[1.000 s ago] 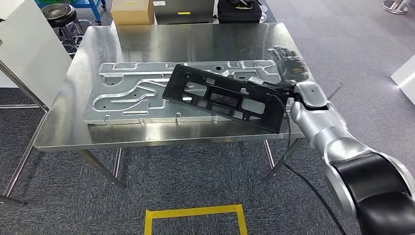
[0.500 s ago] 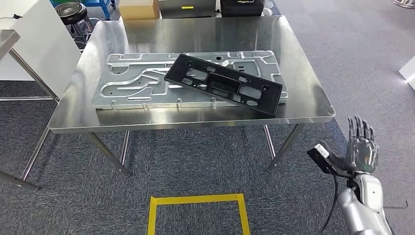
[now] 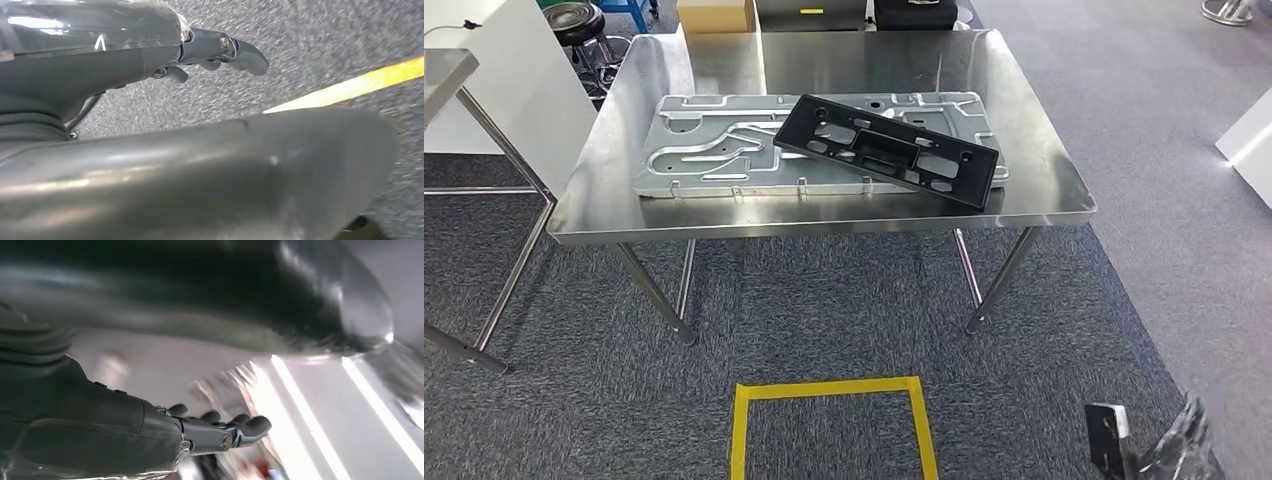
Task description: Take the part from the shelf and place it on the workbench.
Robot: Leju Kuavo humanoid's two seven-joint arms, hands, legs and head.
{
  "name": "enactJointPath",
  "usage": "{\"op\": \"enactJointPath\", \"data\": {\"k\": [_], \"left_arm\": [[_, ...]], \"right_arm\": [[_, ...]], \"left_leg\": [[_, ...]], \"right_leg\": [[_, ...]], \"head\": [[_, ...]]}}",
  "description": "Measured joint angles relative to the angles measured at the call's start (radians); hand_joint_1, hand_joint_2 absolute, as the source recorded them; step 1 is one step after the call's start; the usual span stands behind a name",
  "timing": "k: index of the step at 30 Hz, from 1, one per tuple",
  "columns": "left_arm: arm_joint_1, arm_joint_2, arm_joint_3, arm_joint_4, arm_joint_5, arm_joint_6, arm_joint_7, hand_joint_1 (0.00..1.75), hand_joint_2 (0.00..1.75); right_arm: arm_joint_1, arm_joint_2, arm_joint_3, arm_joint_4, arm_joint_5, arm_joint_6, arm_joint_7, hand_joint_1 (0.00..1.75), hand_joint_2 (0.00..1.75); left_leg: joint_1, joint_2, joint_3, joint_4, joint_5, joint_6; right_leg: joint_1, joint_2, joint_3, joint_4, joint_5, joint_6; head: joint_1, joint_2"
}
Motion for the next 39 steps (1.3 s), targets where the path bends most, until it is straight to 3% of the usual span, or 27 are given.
{"op": "enactJointPath", "data": {"k": [1, 2, 4, 6, 7, 8, 10, 12, 14, 15, 16, 17, 19, 20, 22, 23, 25, 26, 27, 29, 30, 31, 32, 34, 36, 37, 39], "left_arm": [[-0.001, 0.000, -0.002, 0.000, -0.004, 0.000, 0.001, 0.00, 0.00], [-0.001, 0.000, -0.004, 0.000, -0.006, 0.000, 0.001, 0.00, 0.00], [0.000, 0.000, -0.005, 0.000, -0.007, 0.000, 0.002, 0.00, 0.00], [0.001, 0.002, -0.006, 0.000, -0.009, 0.001, 0.004, 0.00, 0.00], [0.000, 0.002, -0.007, 0.000, -0.012, 0.001, 0.006, 0.00, 0.00], [0.000, 0.003, -0.008, 0.000, -0.015, 0.001, 0.009, 0.00, 0.00], [0.000, 0.006, -0.010, 0.000, -0.019, 0.001, 0.017, 0.00, 0.00], [0.004, 0.007, -0.013, 0.000, -0.023, 0.001, 0.026, 0.00, 0.00], [0.006, 0.008, -0.017, 0.000, -0.031, -0.001, 0.035, 0.00, 0.00], [0.006, 0.008, -0.020, 0.000, -0.036, -0.004, 0.041, 0.00, 0.00], [0.006, 0.008, -0.022, 0.000, -0.041, -0.007, 0.046, 0.00, 0.00], [0.006, 0.008, -0.024, 0.000, -0.046, -0.009, 0.051, 0.00, 0.00], [0.005, 0.008, -0.031, 0.000, -0.055, -0.015, 0.057, 0.00, 0.00], [0.003, 0.008, -0.035, 0.000, -0.059, -0.017, 0.058, 0.00, 0.00], [-0.001, 0.008, -0.043, 0.000, -0.064, -0.020, 0.059, 0.00, 0.00], [-0.002, 0.008, -0.045, 0.000, -0.066, -0.021, 0.058, 0.00, 0.00], [-0.002, 0.007, -0.048, 0.000, -0.068, -0.022, 0.057, 0.00, 0.00], [-0.003, 0.007, -0.048, 0.000, -0.067, -0.022, 0.056, 0.00, 0.00], [-0.003, 0.007, -0.048, 0.000, -0.067, -0.023, 0.056, 0.00, 0.00], [-0.004, 0.007, -0.049, 0.000, -0.065, -0.023, 0.054, 0.00, 0.00], [-0.004, 0.007, -0.049, 0.000, -0.064, -0.023, 0.054, 0.00, 0.00], [-0.004, 0.007, -0.049, 0.000, -0.063, -0.023, 0.054, 0.00, 0.00], [-0.004, 0.007, -0.049, 0.000, -0.062, -0.023, 0.054, 0.00, 0.00], [-0.005, 0.006, -0.049, 0.000, -0.061, -0.023, 0.054, 0.00, 0.00], [-0.004, 0.004, -0.049, 0.000, -0.060, -0.023, 0.054, 0.00, 0.00], [-0.004, 0.004, -0.049, 0.000, -0.059, -0.023, 0.053, 0.00, 0.00], [-0.002, 0.003, -0.048, 0.000, -0.056, -0.023, 0.053, 0.00, 0.00]], "right_arm": [[-0.006, 0.019, -0.087, 0.120, -0.009, 0.068, 0.062, 0.00, 0.00], [-0.010, 0.035, -0.166, 0.238, -0.020, 0.162, 0.146, 0.00, 0.00], [-0.006, 0.063, -0.254, 0.368, -0.045, 0.356, 0.327, 0.00, 0.00], [-0.004, 0.095, -0.305, 0.456, -0.031, 0.426, 0.461, 0.00, 0.00], [-0.006, 0.112, -0.320, 0.492, -0.019, 0.423, 0.508, 0.00, 0.00], [-0.006, 0.126, -0.330, 0.522, -0.002, 0.407, 0.546, 0.00, 0.00], [-0.006, 0.148, -0.337, 0.567, 0.045, 0.390, 0.597, 0.00, 0.87], [-0.007, 0.159, -0.335, 0.597, 0.092, 0.389, 0.621, 0.00, 1.75], [-0.007, 0.161, -0.324, 0.617, 0.143, 0.401, 0.636, 0.00, 1.75], [-0.007, 0.162, -0.311, 0.625, 0.177, 0.409, 0.647, 0.00, 1.75], [-0.006, 0.162, -0.295, 0.632, 0.214, 0.417, 0.658, 0.00, 1.75], [-0.006, 0.162, -0.277, 0.638, 0.250, 0.422, 0.669, 0.00, 1.31], [-0.006, 0.162, -0.234, 0.648, 0.314, 0.432, 0.695, 0.00, 0.44], [-0.006, 0.162, -0.213, 0.651, 0.334, 0.437, 0.708, 0.00, 0.44], [-0.005, 0.162, -0.178, 0.656, 0.358, 0.443, 0.727, 0.00, 1.31], [-0.004, 0.162, -0.164, 0.657, 0.365, 0.444, 0.732, 0.00, 1.75], [0.000, 0.161, -0.143, 0.659, 0.373, 0.443, 0.740, 0.00, 1.75], [0.001, 0.161, -0.134, 0.659, 0.377, 0.442, 0.743, 0.00, 1.75], [0.003, 0.161, -0.126, 0.660, 0.381, 0.442, 0.746, 0.00, 1.75], [0.003, 0.161, -0.110, 0.661, 0.392, 0.442, 0.754, 0.00, 1.75], [0.002, 0.160, -0.103, 0.661, 0.398, 0.442, 0.759, 0.00, 1.75], [0.001, 0.160, -0.096, 0.661, 0.405, 0.442, 0.765, 0.00, 1.75], [-0.001, 0.160, -0.089, 0.661, 0.410, 0.441, 0.771, 0.00, 1.75], [-0.002, 0.159, -0.077, 0.661, 0.418, 0.441, 0.780, 0.00, 1.75], [-0.003, 0.159, -0.067, 0.661, 0.422, 0.440, 0.787, 0.00, 1.75], [-0.003, 0.160, -0.063, 0.662, 0.423, 0.440, 0.789, 0.00, 1.75], [0.000, 0.161, -0.057, 0.664, 0.427, 0.439, 0.792, 0.00, 1.75]], "left_leg": [[-0.003, 0.002, -0.025, 0.002, 0.019, 0.001], [-0.005, 0.004, -0.049, 0.006, 0.035, 0.000], [-0.007, 0.003, -0.078, 0.017, 0.052, -0.008], [-0.011, 0.007, -0.095, 0.030, 0.064, -0.020], [-0.011, 0.011, -0.099, 0.033, 0.071, -0.026], [-0.011, 0.014, -0.101, 0.035, 0.078, -0.033], [-0.007, 0.014, -0.111, 0.045, 0.069, -0.045], [-0.003, 0.008, -0.136, 0.111, -0.013, -0.054], [0.000, 0.004, -0.164, 0.236, -0.117, -0.060], [0.001, 0.004, -0.170, 0.294, -0.140, -0.062], [0.001, 0.004, -0.164, 0.329, -0.135, -0.063], [0.002, 0.004, -0.141, 0.331, -0.109, -0.063], [0.002, 0.004, -0.045, 0.233, -0.057, -0.059], [0.000, 0.003, 0.018, 0.148, -0.059, -0.055], [-0.004, 0.003, 0.102, 0.020, -0.091, -0.042], [-0.007, 0.003, 0.115, -0.008, -0.100, -0.034], [-0.005, 0.006, 0.099, -0.012, -0.083, -0.016], [-0.004, 0.008, 0.086, -0.013, -0.070, -0.006], [-0.003, 0.010, 0.071, -0.014, -0.055, 0.001], [-0.004, 0.012, 0.036, -0.012, -0.027, 0.009], [-0.006, 0.013, 0.017, -0.009, -0.014, 0.009], [-0.007, 0.014, -0.002, -0.005, -0.001, 0.008], [-0.008, 0.015, -0.022, 0.001, 0.010, 0.006], [-0.008, 0.016, -0.059, 0.014, 0.030, 0.002], [-0.011, 0.013, -0.085, 0.029, 0.046, -0.005], [-0.012, 0.013, -0.092, 0.033, 0.054, -0.011], [-0.012, 0.013, -0.101, 0.035, 0.073, -0.022]], "right_leg": [[-0.001, 0.001, -0.003, 0.070, -0.029, 0.002], [-0.001, 0.002, 0.013, 0.103, -0.025, 0.001], [0.000, 0.002, 0.115, -0.008, 0.011, -0.010], [0.005, 0.002, 0.219, -0.154, -0.012, -0.021], [0.009, 0.003, 0.245, -0.195, -0.026, -0.027], [0.012, 0.003, 0.247, -0.211, -0.030, -0.033], [0.012, -0.001, 0.229, -0.210, -0.013, -0.051], [0.010, -0.005, 0.202, -0.211, 0.013, -0.067], [0.013, -0.005, 0.169, -0.210, 0.039, -0.072], [0.014, -0.005, 0.150, -0.208, 0.053, -0.071], [0.015, -0.005, 0.131, -0.206, 0.066, -0.070], [0.015, -0.006, 0.111, -0.202, 0.078, -0.068], [0.015, -0.006, 0.077, -0.191, 0.099, -0.062], [0.016, -0.005, 0.065, -0.185, 0.108, -0.058], [0.018, -0.006, 0.054, -0.178, 0.126, -0.048], [0.018, -0.006, 0.053, -0.179, 0.137, -0.042], [0.016, -0.005, 0.046, -0.180, 0.143, -0.030], [0.015, -0.002, 0.038, -0.164, 0.118, -0.025], [0.014, 0.000, 0.026, -0.130, 0.073, -0.021], [0.011, 0.003, -0.002, -0.007, -0.041, -0.014], [0.011, 0.004, -0.011, 0.059, -0.073, -0.011], [0.011, 0.004, -0.009, 0.106, -0.078, -0.010], [0.011, 0.004, 0.007, 0.122, -0.060, -0.010], [0.012, 0.004, 0.094, 0.043, -0.008, -0.016], [0.016, 0.005, 0.216, -0.121, -0.015, -0.027], [0.019, 0.005, 0.257, -0.183, -0.031, -0.032], [0.023, 0.005, 0.274, -0.229, -0.041, -0.046]], "head": [[0.000, 0.000], [0.000, 0.000], [0.000, 0.000], [0.000, 0.000], [0.000, 0.000], [0.000, 0.000], [0.000, 0.000], [0.000, 0.000], [0.000, 0.000], [0.000, 0.000], [0.000, 0.000], [0.000, 0.000], [0.000, 0.000], [0.000, 0.000], [0.000, 0.000], [0.000, 0.000], [0.000, 0.000], [0.000, 0.000], [0.000, 0.000], [0.000, 0.000], [0.000, 0.000], [0.000, 0.000], [0.000, 0.000], [0.000, 0.000], [0.000, 0.000], [0.000, 0.000], [0.000, 0.000]]}}
